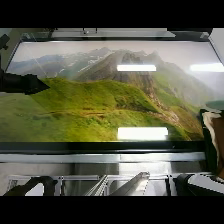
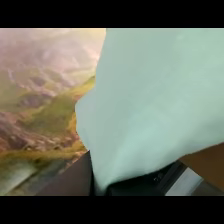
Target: Fold the shirts.
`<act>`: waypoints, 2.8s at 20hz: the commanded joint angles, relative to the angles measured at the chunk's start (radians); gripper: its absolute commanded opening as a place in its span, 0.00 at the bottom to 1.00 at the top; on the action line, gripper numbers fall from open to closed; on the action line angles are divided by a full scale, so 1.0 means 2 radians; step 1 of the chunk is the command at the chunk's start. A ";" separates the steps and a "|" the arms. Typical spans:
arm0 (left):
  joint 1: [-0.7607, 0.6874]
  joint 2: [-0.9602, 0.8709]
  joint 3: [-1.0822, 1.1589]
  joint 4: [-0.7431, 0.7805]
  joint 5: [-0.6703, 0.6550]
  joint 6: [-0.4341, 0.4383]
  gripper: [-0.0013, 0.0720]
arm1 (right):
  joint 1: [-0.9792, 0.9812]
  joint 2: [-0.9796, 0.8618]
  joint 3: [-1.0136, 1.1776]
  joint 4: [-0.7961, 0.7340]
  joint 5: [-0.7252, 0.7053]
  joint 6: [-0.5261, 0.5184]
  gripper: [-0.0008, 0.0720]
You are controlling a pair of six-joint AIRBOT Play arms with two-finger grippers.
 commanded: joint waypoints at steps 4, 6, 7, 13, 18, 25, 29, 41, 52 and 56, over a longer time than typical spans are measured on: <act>0.000 0.000 0.000 0.000 -0.009 0.002 0.04 | -0.015 0.082 -0.178 -0.140 0.011 -0.018 0.04; 0.000 0.000 0.000 0.000 -0.008 0.011 0.04 | -0.015 0.086 -0.205 -0.153 -0.002 -0.025 0.04; 0.000 0.000 0.000 0.000 -0.009 0.012 0.04 | -0.015 0.083 -0.200 -0.124 -0.019 -0.025 0.04; 0.000 0.000 0.000 0.000 -0.001 0.012 0.04 | 0.009 0.055 -0.160 0.285 -0.321 -0.113 0.04; 0.000 0.000 0.000 0.000 -0.001 0.010 0.04 | 0.063 0.021 -0.121 0.429 -0.483 -0.232 0.04; 0.000 0.000 0.000 0.000 -0.003 0.010 0.04 | 0.062 0.021 -0.119 0.106 -0.279 -0.151 0.04; 0.000 0.000 0.000 0.000 -0.003 0.010 0.04 | 0.061 0.012 -0.129 -0.008 -0.110 -0.214 0.04; 0.000 -0.001 0.000 0.000 -0.001 0.010 0.04 | 0.057 0.004 -0.052 0.102 -0.103 -0.248 0.04; -0.014 -0.001 0.000 0.001 0.014 0.014 0.04 | 0.049 0.017 -0.049 -0.023 -0.011 -0.246 0.04; -0.031 -0.001 0.000 0.001 0.016 0.015 0.04 | -0.003 0.069 -0.055 -0.033 -0.015 -0.229 0.04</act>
